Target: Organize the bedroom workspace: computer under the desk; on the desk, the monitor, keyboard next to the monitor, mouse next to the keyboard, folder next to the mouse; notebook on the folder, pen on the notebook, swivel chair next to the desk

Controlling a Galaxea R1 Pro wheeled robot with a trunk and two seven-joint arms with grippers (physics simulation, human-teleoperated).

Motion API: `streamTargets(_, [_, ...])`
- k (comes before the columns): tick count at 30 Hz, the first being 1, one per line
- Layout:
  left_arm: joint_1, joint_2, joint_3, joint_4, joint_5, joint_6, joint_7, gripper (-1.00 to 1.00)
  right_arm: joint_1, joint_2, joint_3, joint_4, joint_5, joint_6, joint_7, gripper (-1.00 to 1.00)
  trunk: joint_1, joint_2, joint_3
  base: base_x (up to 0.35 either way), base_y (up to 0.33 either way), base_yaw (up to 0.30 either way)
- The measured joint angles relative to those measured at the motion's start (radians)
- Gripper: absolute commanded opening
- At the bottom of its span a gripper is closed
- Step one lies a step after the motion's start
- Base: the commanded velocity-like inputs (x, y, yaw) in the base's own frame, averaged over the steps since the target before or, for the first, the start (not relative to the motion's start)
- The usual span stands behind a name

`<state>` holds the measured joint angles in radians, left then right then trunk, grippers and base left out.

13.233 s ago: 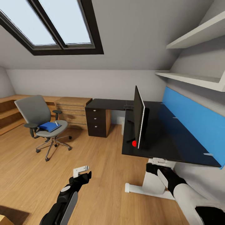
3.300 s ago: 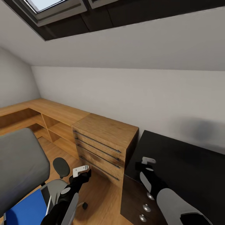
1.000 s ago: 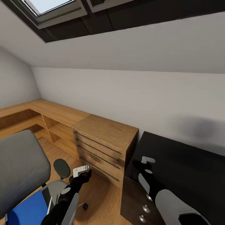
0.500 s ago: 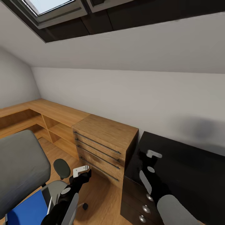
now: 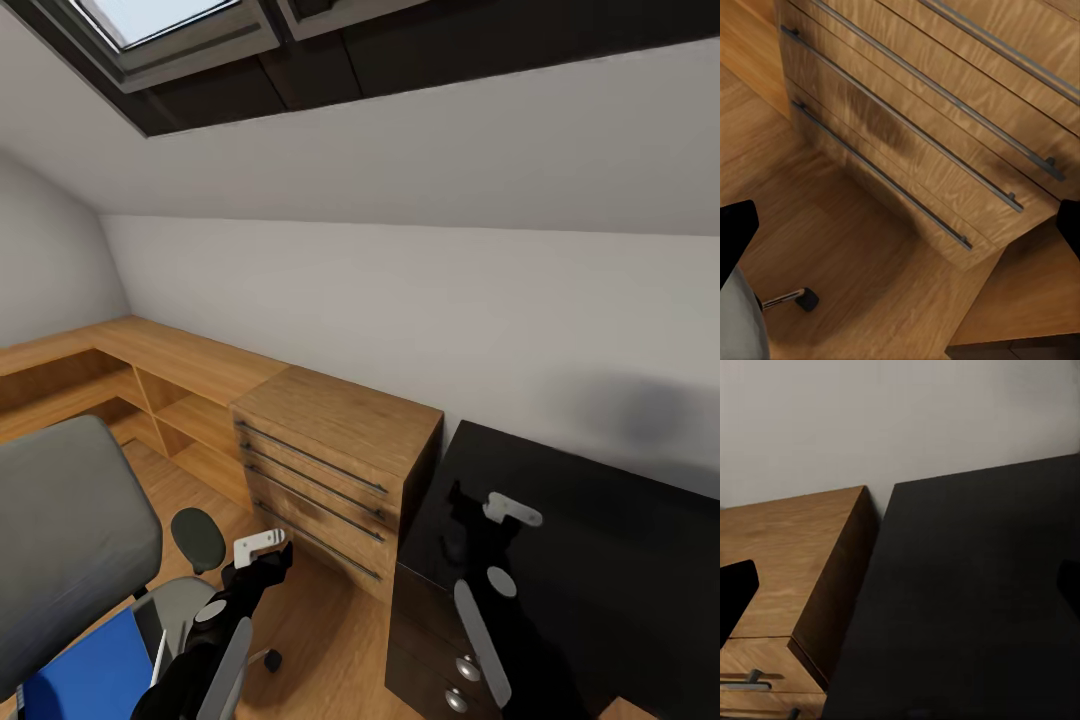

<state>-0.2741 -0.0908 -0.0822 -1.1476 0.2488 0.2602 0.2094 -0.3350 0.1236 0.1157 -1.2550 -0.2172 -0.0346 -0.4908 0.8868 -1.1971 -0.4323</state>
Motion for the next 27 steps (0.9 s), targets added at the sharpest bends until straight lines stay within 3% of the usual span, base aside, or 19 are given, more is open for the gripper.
streamTargets(5, [0.000,0.000,0.000,-0.001,0.000,-0.001,-0.001,1.00,0.024,0.001,0.062,-0.041,-0.001,0.001,-0.080,1.00,0.000,0.000,0.000,0.000,0.000,0.000])
streamTargets(11, [0.000,0.000,0.000,0.000,0.001,0.000,-0.001,1.00,0.029,-0.004,0.089,-0.030,0.000,-0.001,-0.111,1.00,0.000,0.000,0.000,0.000,0.000,-0.064])
streamTargets(25, [0.000,0.000,-0.003,0.016,0.000,-0.001,-0.001,1.00,0.029,-0.005,0.091,0.041,0.011,-0.034,-0.111,1.00,0.000,0.000,0.000,0.000,-0.002,-0.282])
streamTargets(27, [0.000,-0.001,-0.007,0.022,0.000,-0.002,0.000,1.00,0.029,-0.005,0.093,0.044,0.044,-0.041,-0.111,1.00,0.000,0.000,0.000,0.000,-0.192,-0.293])
